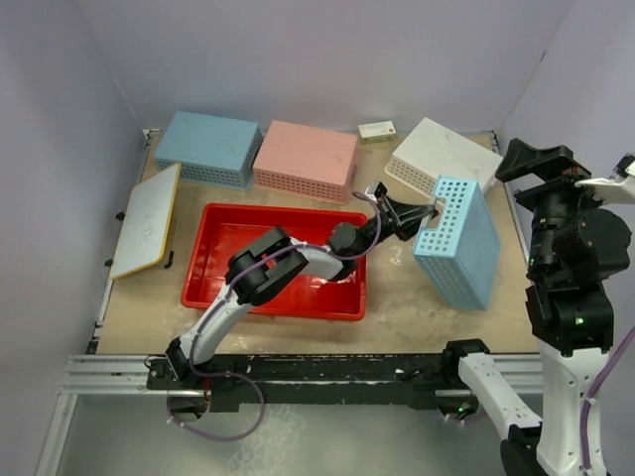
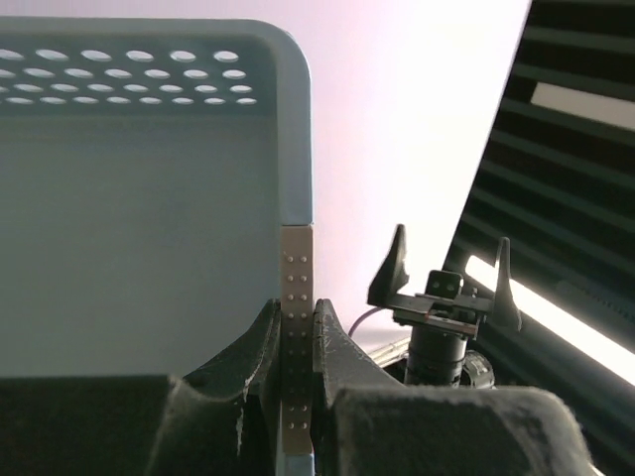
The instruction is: Turn the large container upside down
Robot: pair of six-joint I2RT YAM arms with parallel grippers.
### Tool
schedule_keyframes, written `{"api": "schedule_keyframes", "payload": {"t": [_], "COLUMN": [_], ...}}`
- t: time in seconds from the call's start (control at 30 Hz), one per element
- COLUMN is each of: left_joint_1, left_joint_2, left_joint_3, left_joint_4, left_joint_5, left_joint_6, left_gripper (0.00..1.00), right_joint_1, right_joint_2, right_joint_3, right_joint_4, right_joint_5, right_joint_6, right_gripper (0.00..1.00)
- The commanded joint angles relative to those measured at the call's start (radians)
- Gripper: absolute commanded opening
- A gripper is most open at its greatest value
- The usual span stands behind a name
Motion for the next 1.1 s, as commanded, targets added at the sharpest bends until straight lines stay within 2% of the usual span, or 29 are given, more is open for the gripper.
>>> {"api": "schedule_keyframes", "payload": {"t": [0.0,0.2,0.23,0.4,0.5,0.7,0.8,0.83,0.97,1.07], "left_joint_1": [-0.006,-0.015,-0.014,-0.012,-0.012,-0.015,-0.019,-0.023,-0.044,-0.055], "left_joint_2": [0.083,0.106,0.098,0.006,-0.064,-0.153,-0.186,-0.195,-0.201,-0.184], "left_joint_3": [0.047,0.040,0.034,-0.002,0.022,0.093,0.176,0.212,0.389,0.476], "left_joint_4": [0.229,0.144,0.115,-0.116,-0.361,-0.817,-1.116,-1.263,-1.658,-1.816], "left_joint_5": [-0.044,0.009,0.028,0.129,0.185,0.201,0.166,0.137,-0.051,-0.139], "left_joint_6": [-0.155,-0.108,-0.085,0.095,0.265,0.584,0.790,0.894,1.172,1.284], "left_gripper": [0.00,0.00,0.05,0.45,0.57,0.62,0.63,0.63,0.65,0.66], "right_joint_1": [0.006,0.006,0.006,0.007,0.006,0.007,0.007,0.007,0.006,0.006], "right_joint_2": [0.003,0.002,0.000,0.001,0.001,-0.002,-0.005,-0.005,-0.002,0.003], "right_joint_3": [-0.011,-0.021,-0.026,-0.040,-0.041,-0.041,-0.044,-0.046,-0.050,-0.050], "right_joint_4": [0.048,0.049,0.050,0.053,0.055,0.050,0.049,0.050,0.056,0.064], "right_joint_5": [-0.034,-0.030,-0.031,-0.039,-0.043,-0.042,-0.043,-0.043,-0.042,-0.037], "right_joint_6": [0.005,0.004,0.005,0.012,0.015,0.015,0.016,0.017,0.022,0.030], "right_gripper": [1.00,1.00,1.00,1.00,1.00,1.00,1.00,1.00,1.00,1.00]}}
